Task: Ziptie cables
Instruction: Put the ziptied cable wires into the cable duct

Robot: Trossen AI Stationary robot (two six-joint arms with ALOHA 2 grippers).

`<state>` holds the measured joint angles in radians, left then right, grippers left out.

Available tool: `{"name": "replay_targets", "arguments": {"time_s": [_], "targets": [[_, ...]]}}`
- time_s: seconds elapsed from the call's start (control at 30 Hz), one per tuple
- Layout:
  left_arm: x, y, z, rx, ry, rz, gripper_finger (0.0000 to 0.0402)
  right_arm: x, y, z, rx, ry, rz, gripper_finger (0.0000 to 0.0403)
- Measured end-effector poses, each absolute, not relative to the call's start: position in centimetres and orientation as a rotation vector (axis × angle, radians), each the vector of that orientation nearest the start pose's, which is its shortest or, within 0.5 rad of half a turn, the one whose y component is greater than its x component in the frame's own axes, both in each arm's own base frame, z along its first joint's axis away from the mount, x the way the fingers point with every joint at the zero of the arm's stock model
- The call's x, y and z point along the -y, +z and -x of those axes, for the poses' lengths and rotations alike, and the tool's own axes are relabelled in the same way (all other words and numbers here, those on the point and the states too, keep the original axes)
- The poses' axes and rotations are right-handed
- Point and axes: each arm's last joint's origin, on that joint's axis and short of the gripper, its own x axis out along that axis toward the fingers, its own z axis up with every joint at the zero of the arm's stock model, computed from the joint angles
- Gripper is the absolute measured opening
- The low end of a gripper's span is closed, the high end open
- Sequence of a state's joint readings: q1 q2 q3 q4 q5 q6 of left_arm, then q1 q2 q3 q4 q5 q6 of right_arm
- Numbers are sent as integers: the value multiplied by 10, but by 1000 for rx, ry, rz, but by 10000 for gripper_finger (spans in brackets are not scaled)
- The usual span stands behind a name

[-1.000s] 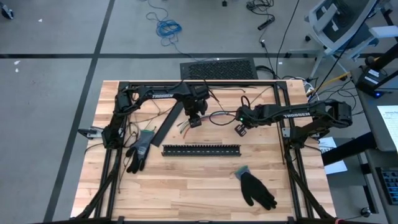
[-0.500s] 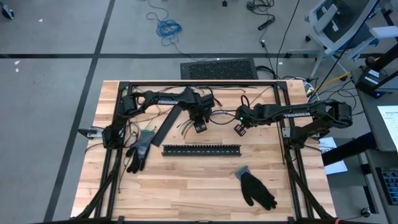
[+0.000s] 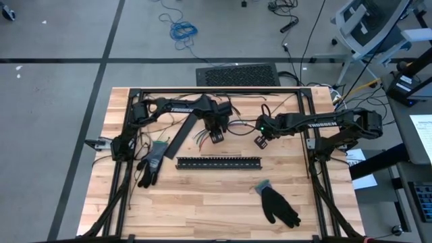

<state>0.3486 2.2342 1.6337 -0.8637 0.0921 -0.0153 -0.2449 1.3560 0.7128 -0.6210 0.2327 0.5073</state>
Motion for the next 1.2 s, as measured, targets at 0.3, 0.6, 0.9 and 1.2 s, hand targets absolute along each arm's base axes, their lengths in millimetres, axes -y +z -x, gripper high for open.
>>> {"name": "replay_targets", "arguments": {"time_s": [0.3, 0.6, 0.9, 1.2], "targets": [[-147, 126, -402, -1431, 142, 308, 160, 61, 171, -216, -1151, -721, -440, 0], [-145, 126, -403, -1407, 68, 374, 160, 60, 170, -216, -1168, -673, -457, 0], [-145, 126, -404, -1396, 67, 374, 160, 62, 170, -215, -1177, -649, -470, 0], [-142, 127, -407, -1394, 95, 330, 160, 68, 170, -213, -1176, -637, -521, 0]]}}
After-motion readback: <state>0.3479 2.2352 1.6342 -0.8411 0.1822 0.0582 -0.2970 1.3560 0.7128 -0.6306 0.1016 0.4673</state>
